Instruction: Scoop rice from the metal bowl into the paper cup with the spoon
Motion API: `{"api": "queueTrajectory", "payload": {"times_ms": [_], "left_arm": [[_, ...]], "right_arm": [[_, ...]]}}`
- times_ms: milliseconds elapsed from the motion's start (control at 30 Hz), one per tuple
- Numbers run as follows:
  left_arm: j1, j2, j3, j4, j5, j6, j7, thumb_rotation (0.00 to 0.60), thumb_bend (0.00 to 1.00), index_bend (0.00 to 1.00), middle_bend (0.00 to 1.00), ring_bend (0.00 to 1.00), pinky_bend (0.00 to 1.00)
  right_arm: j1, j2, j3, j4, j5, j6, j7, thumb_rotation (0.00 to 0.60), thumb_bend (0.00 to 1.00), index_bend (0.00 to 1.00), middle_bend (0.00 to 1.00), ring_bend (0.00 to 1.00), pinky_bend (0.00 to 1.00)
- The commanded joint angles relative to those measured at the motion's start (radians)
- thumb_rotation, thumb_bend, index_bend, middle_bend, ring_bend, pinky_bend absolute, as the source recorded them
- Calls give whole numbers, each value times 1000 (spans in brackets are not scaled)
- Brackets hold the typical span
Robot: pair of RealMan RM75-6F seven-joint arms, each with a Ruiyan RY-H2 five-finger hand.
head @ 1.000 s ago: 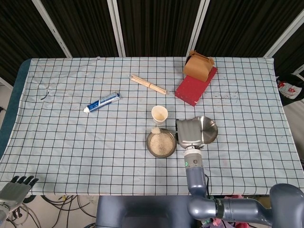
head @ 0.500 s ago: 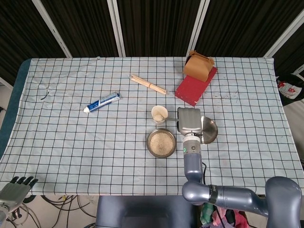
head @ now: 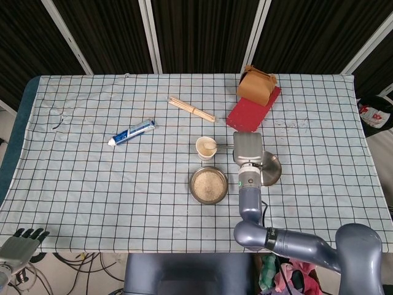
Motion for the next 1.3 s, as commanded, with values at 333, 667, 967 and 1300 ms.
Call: {"api": "queueTrajectory", "payload": {"times_ms": [333,667,967,1300], "left_arm": [[-4,0,0,0,-3,-5,-1,600,61,0,0,0,0],[-4,4,1,-3,-2,-4,-5,600,61,0,0,0,0],[-6,6,2,-5,-2,-8,-8,600,61,0,0,0,0],[-9,9,1,-6,-6,-16,-15,600,62,0,0,0,0]], "right_arm": [[13,10,-97,47,-102,2,2,600,467,659,1000,1000,1000],[39,-23,-195,148,-260,31,-39,600,469,660,1000,1000,1000],[37,-19,-252,194,-318,27,-109,600,468,659,1000,1000,1000],[48,-2,-382,267,-512,5,-184,600,472,659,1000,1000,1000]]}}
